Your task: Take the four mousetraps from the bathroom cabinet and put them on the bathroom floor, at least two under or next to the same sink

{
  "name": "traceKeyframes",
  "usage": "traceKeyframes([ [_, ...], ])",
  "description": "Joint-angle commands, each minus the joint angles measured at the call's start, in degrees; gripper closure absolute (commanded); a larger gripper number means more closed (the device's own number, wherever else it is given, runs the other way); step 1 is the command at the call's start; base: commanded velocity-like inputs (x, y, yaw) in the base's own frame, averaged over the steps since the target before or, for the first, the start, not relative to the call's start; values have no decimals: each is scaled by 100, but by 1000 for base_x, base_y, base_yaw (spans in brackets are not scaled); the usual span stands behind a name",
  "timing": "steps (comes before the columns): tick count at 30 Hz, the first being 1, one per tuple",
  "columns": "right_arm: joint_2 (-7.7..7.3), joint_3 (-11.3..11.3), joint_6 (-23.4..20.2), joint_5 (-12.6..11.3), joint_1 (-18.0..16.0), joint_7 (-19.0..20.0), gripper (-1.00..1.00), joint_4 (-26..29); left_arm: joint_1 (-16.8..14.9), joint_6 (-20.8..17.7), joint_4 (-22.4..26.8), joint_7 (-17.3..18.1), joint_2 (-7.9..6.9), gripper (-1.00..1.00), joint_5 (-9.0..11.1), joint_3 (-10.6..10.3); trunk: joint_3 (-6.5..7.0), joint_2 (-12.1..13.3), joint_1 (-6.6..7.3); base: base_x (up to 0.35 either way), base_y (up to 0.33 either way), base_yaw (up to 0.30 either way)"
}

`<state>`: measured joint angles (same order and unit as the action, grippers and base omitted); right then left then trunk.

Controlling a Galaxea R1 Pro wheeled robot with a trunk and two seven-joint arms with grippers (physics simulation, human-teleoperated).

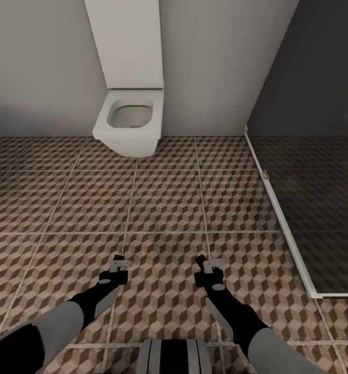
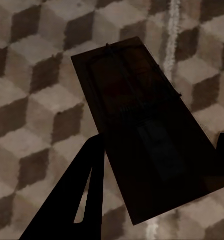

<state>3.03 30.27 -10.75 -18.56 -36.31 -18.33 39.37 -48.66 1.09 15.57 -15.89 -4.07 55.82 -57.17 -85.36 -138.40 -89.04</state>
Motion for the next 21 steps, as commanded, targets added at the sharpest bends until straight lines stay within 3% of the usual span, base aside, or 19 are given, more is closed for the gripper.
traceKeyframes([
  [1,-4,31,-24,-39,-5,-58,100,9,-3,5,16,-46,-6,100,34,-49,-31,-43,-21,0,0,0],
  [12,-4,31,-24,-41,-5,-59,100,9,-3,5,16,-46,-6,100,32,-49,-329,-484,-263,0,0,0],
  [21,-4,31,-24,-37,-4,-57,100,9,-3,13,23,-46,0,100,26,-51,-380,-484,-263,0,0,0],
])
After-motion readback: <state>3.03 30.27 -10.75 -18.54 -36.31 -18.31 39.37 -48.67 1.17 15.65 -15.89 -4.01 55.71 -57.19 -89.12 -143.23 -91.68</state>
